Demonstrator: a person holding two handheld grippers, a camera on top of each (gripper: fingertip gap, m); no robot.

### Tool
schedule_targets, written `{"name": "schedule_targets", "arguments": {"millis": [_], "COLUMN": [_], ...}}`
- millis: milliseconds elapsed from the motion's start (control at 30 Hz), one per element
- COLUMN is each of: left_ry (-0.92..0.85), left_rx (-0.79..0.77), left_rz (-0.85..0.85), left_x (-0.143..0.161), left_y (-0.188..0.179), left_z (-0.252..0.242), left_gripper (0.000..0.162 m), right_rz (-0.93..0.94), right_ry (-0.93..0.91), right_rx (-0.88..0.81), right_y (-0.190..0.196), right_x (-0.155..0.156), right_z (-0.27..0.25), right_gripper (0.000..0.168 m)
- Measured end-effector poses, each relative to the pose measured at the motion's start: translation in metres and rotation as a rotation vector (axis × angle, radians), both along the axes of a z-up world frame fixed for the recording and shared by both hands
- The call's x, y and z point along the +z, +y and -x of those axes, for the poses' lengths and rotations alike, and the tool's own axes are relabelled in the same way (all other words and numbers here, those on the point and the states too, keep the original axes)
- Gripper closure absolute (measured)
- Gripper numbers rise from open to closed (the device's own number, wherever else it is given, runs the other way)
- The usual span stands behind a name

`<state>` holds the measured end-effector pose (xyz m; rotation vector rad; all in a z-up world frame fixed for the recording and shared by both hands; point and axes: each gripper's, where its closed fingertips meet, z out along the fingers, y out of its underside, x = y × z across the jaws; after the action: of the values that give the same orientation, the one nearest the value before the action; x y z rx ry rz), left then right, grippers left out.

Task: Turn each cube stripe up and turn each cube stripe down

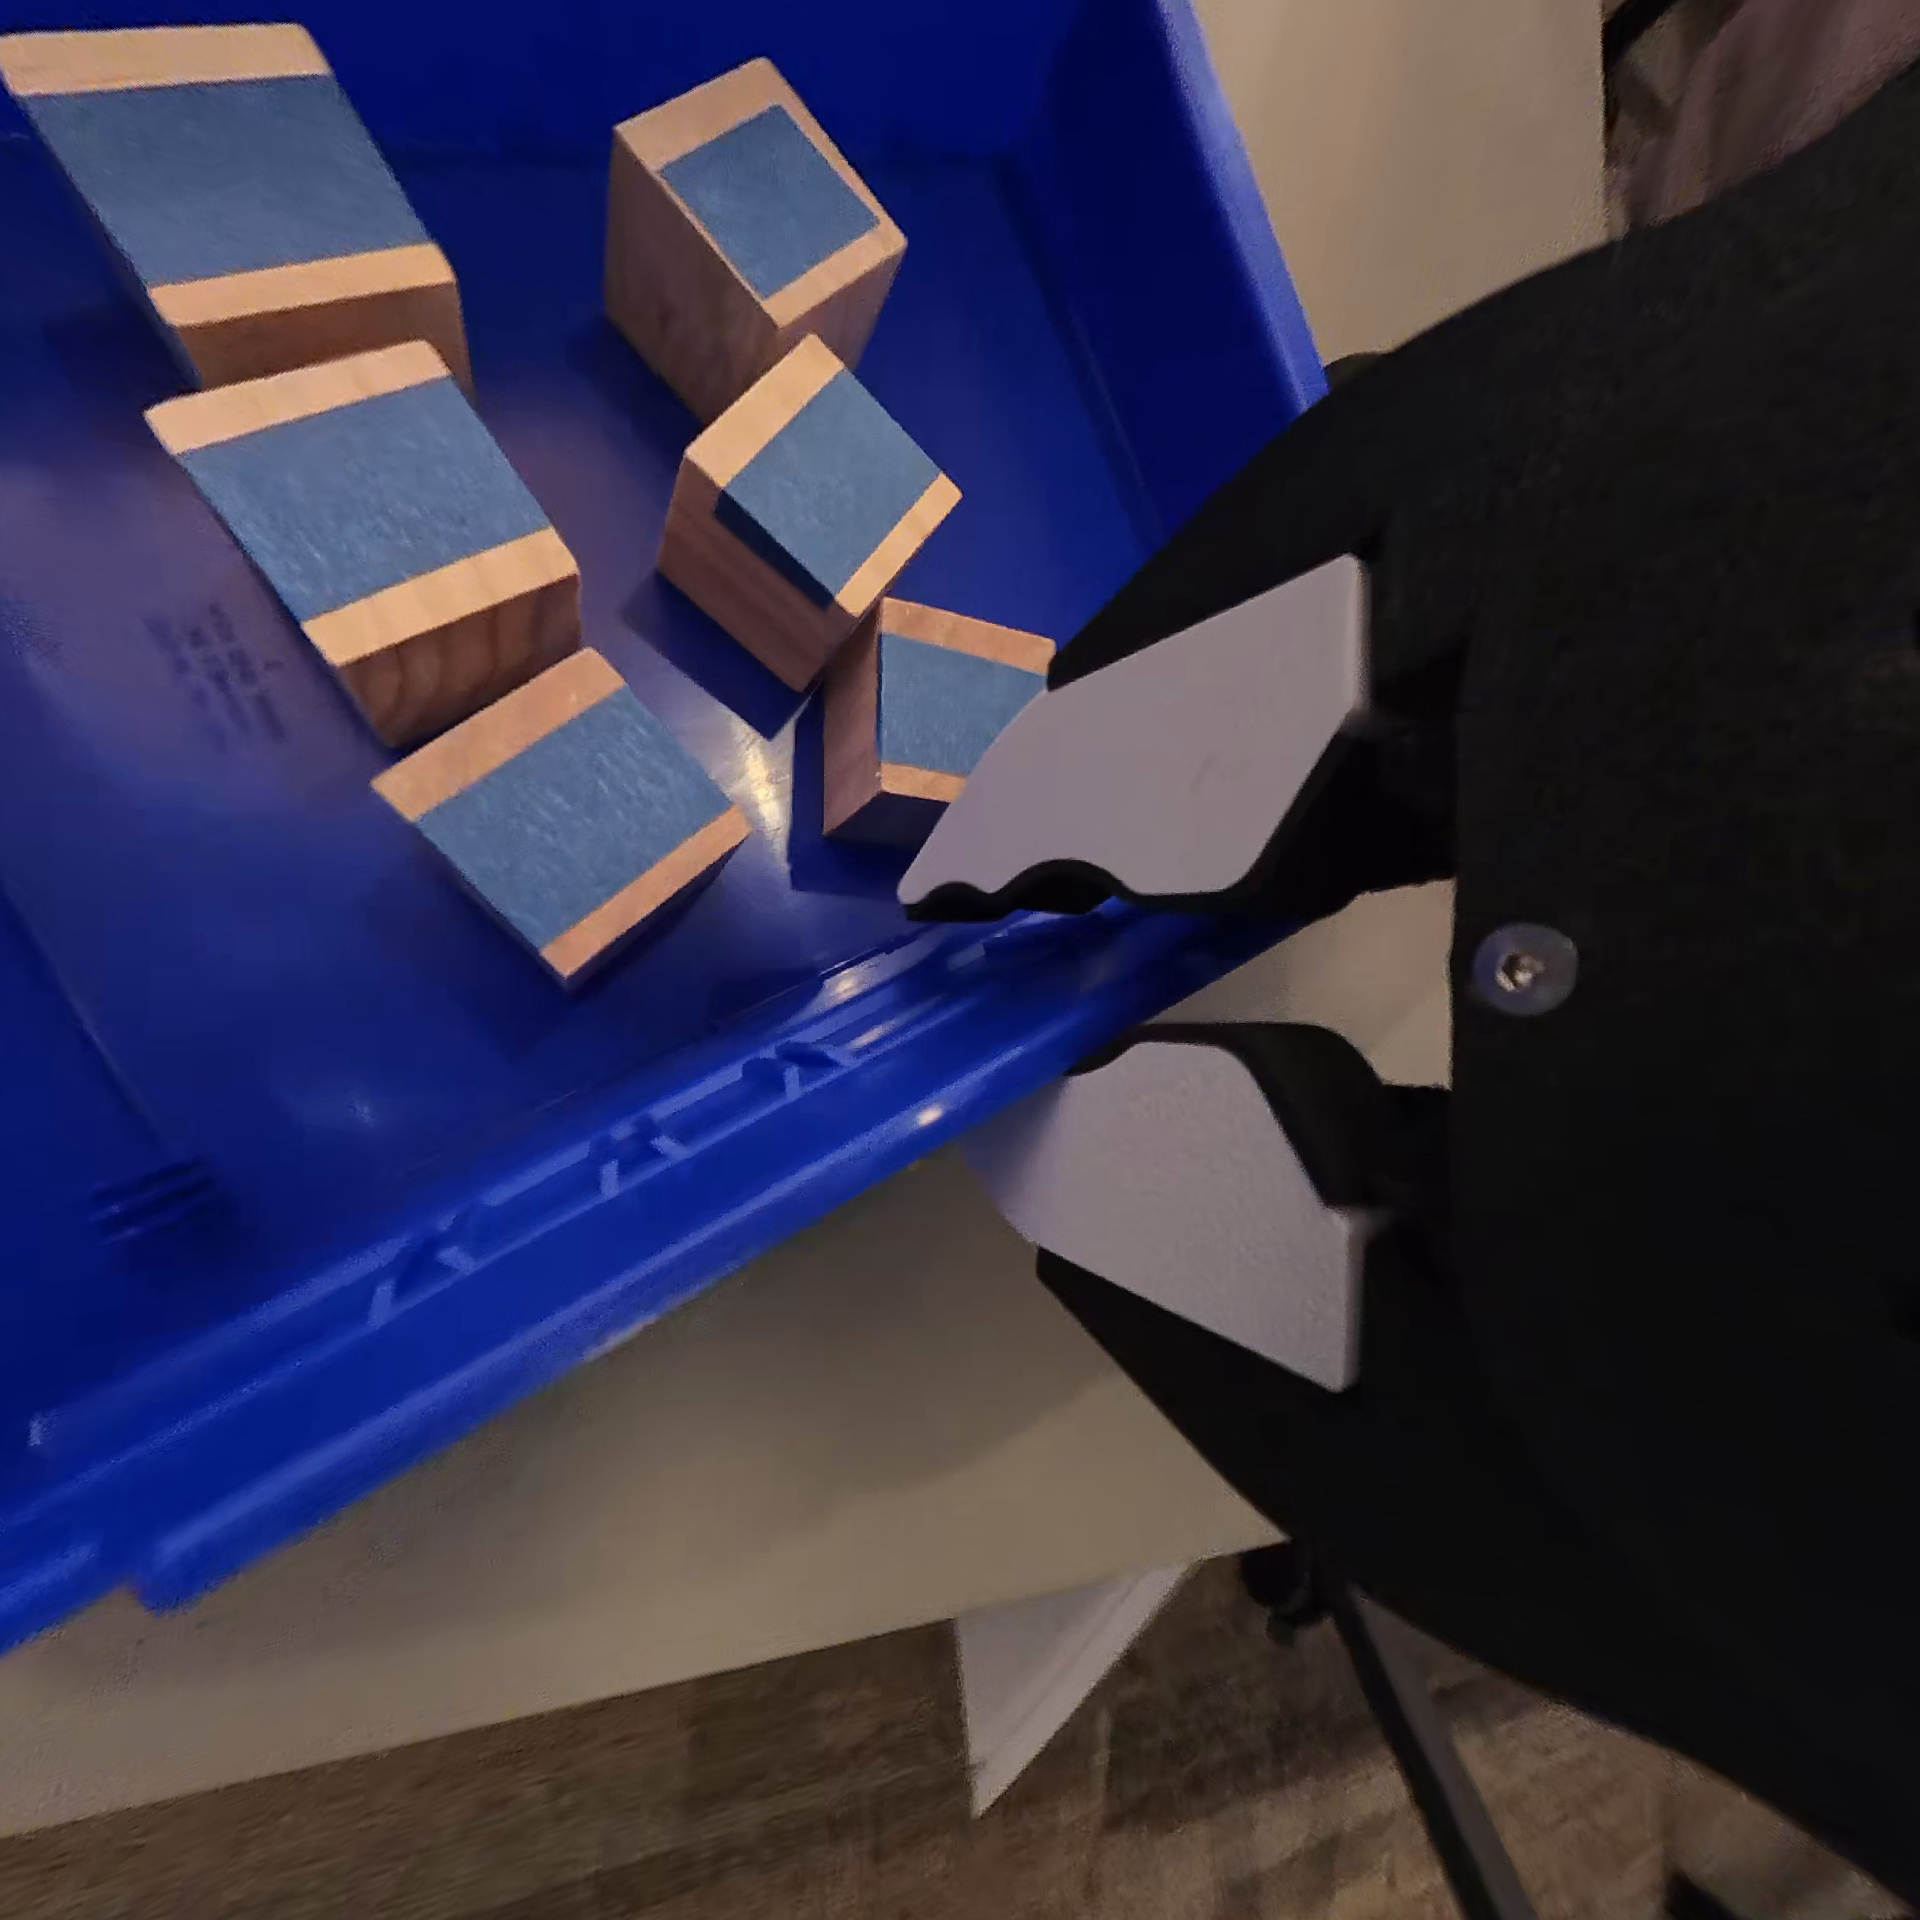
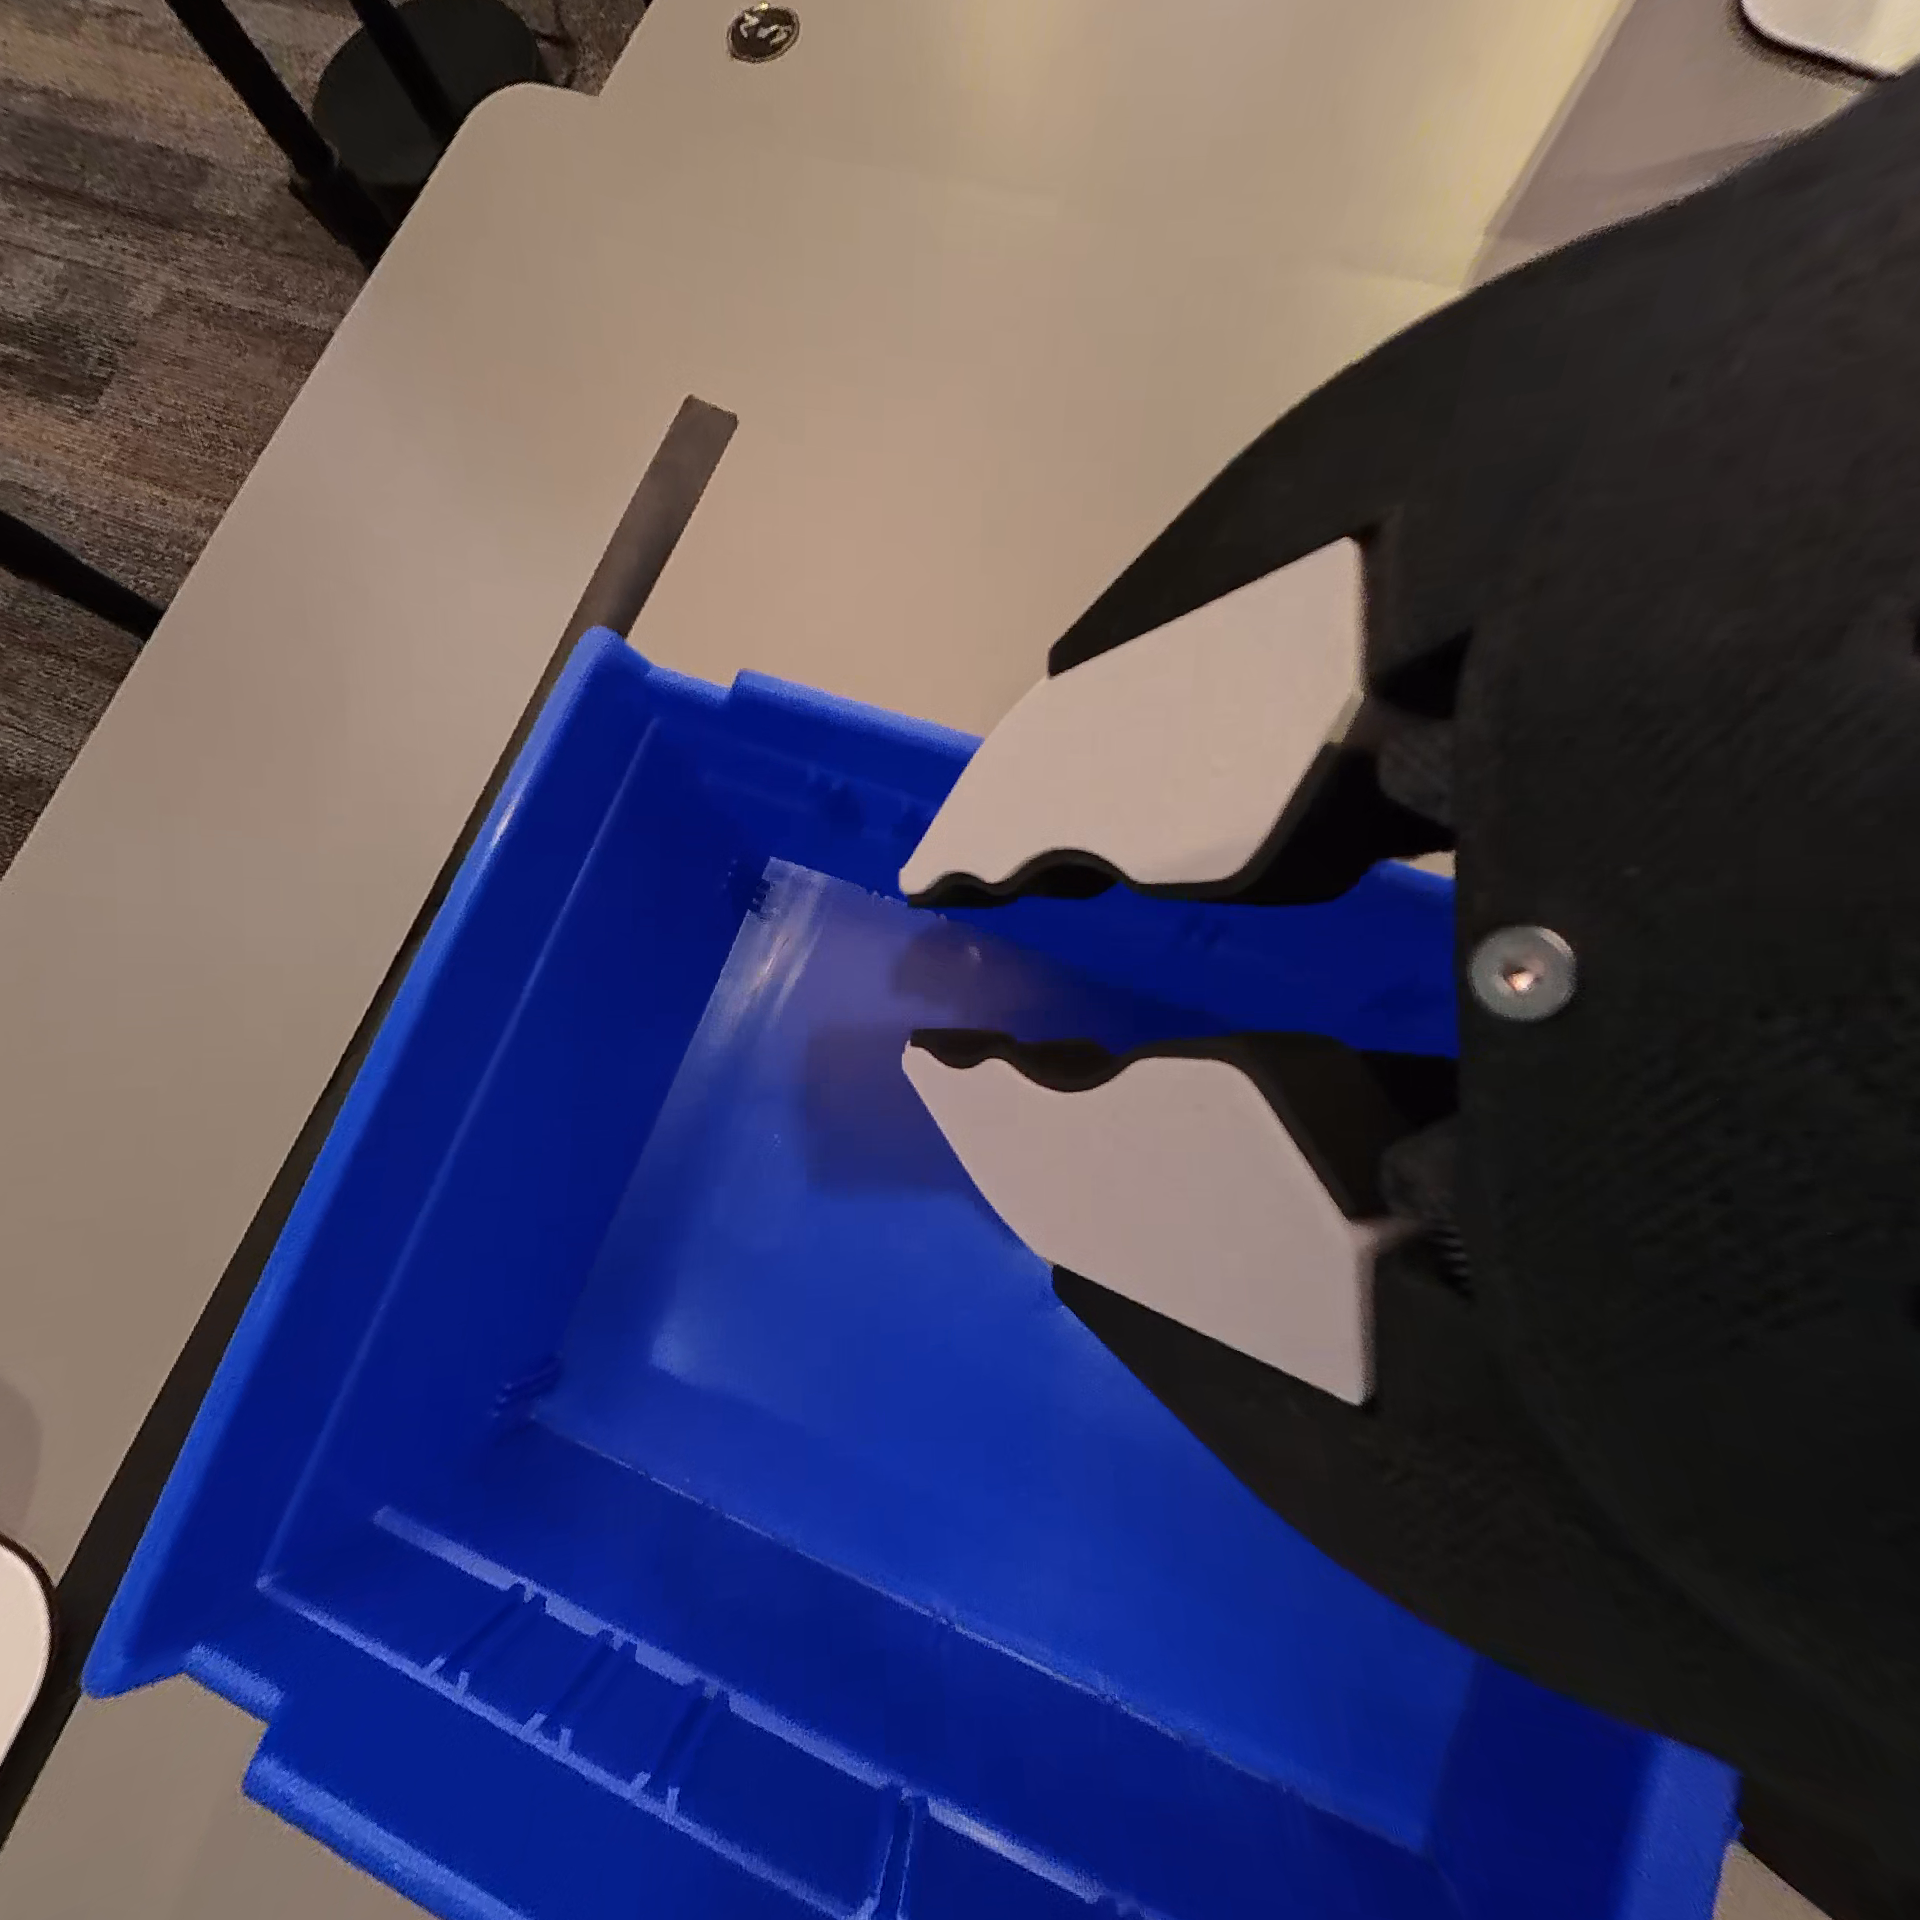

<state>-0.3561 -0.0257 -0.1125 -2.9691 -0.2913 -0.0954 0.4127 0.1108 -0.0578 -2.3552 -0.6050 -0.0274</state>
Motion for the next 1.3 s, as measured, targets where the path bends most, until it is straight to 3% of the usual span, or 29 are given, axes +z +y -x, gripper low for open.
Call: {"name": "schedule_targets", "arguments": {"millis": [367, 533, 667, 800, 867, 967, 1100, 1200, 1300], "left_ry": [0.076, -0.005, 0.057, 0.027, -0.008, -0.042, -0.075, -0.208, -0.289], "left_rx": [-0.344, -0.303, -0.346, -0.181, -0.109, -0.102, -0.129, -0.233, -0.347], "left_rz": [-0.104, -0.113, -0.115, -0.163, -0.243, -0.407, -0.746, -1.059, -1.265], "left_x": [-0.001, -0.002, -0.003, 0.005, 0.022, 0.06, 0.142, 0.211, 0.254], "left_y": [0.049, 0.052, 0.056, 0.062, 0.066, 0.065, 0.064, 0.049, 0.025], "left_z": [-0.032, -0.034, -0.035, -0.032, -0.026, -0.027, -0.046, -0.084, -0.112], "left_gripper": [0.152, 0.155, 0.153, 0.151, 0.141, 0.144, 0.148, 0.151, 0.152], "right_rz": [0.042, 0.047, 0.053, 0.049, 0.04, 0.034, 0.037, 0.033, 0.018], "right_ry": [-0.055, -0.07, -0.072, -0.079, -0.075, -0.074, -0.076, -0.087, -0.088], "right_rx": [0.044, 0.046, 0.052, 0.047, 0.047, 0.039, 0.037, 0.055, 0.062], "right_y": [0.001, 0.002, 0.003, 0.002, 0.002, 0.003, 0.002, 0.0, -0.001], "right_x": [-0.013, -0.017, -0.018, -0.018, -0.016, -0.015, -0.016, -0.014, -0.01], "right_z": [0.015, 0.014, 0.015, 0.014, 0.013, 0.011, 0.009, 0.01, 0.012], "right_gripper": [0.145, 0.144, 0.144, 0.144, 0.144, 0.144, 0.144, 0.143, 0.144]}}
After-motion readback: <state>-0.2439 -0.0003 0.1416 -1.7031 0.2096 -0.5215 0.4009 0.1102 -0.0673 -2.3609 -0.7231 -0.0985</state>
